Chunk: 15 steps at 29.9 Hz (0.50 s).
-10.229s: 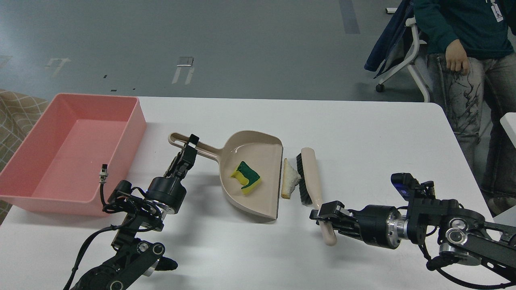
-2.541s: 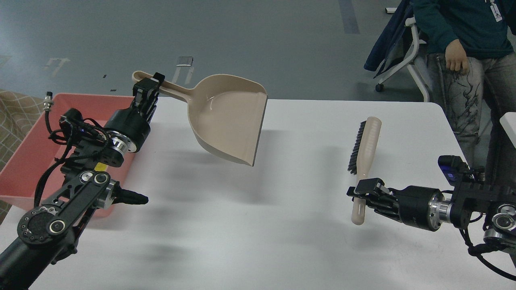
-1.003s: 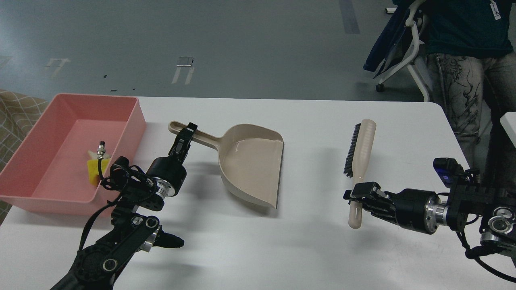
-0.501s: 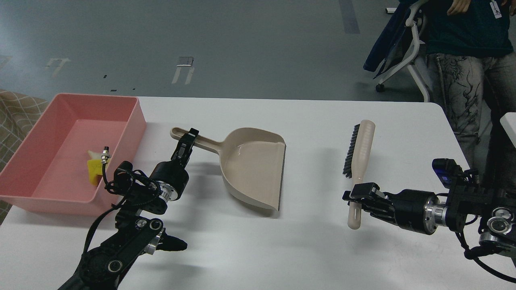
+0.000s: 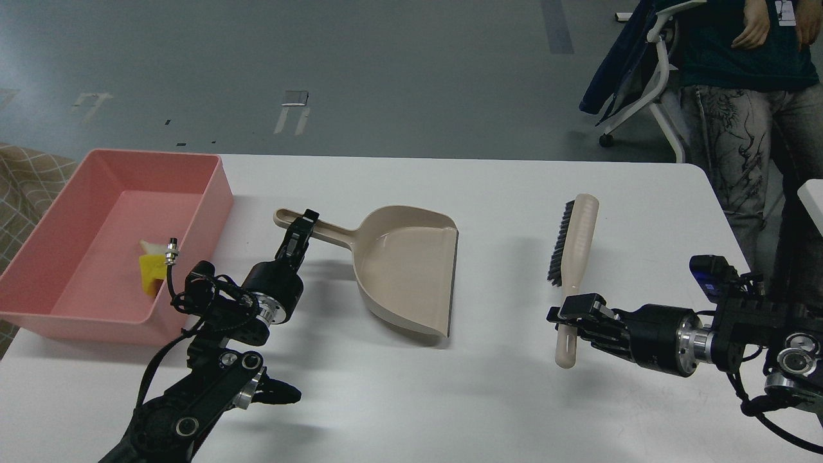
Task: Sweep and dump garbage into bin
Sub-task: 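Release the dustpan with the left gripper and hold the brush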
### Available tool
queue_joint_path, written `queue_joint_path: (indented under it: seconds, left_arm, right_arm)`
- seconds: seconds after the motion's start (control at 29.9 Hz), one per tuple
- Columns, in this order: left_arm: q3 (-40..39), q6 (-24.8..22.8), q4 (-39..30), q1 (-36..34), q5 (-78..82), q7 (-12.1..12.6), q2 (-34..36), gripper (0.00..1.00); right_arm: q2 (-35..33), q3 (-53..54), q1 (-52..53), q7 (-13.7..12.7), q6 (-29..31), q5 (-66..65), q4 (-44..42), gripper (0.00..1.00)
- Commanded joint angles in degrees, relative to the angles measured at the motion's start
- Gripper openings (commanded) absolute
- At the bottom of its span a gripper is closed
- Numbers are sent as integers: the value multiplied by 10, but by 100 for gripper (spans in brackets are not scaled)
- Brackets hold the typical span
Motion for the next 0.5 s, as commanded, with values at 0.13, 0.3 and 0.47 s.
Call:
queue_joint_path:
  seconds: [0.13, 0.3, 0.47]
  left_arm:
    - [0, 1, 9, 0, 0, -1, 2, 3]
    - [-1, 2, 9, 1, -2, -2, 2, 16]
    - [-2, 17, 9, 0, -7, -19, 2, 68]
  right_arm:
    - [0, 0, -3, 0, 0, 0, 0, 0]
    - [4, 0, -4, 0, -1, 0, 0, 0]
    - [4, 0, -4, 0, 0, 0, 1, 0]
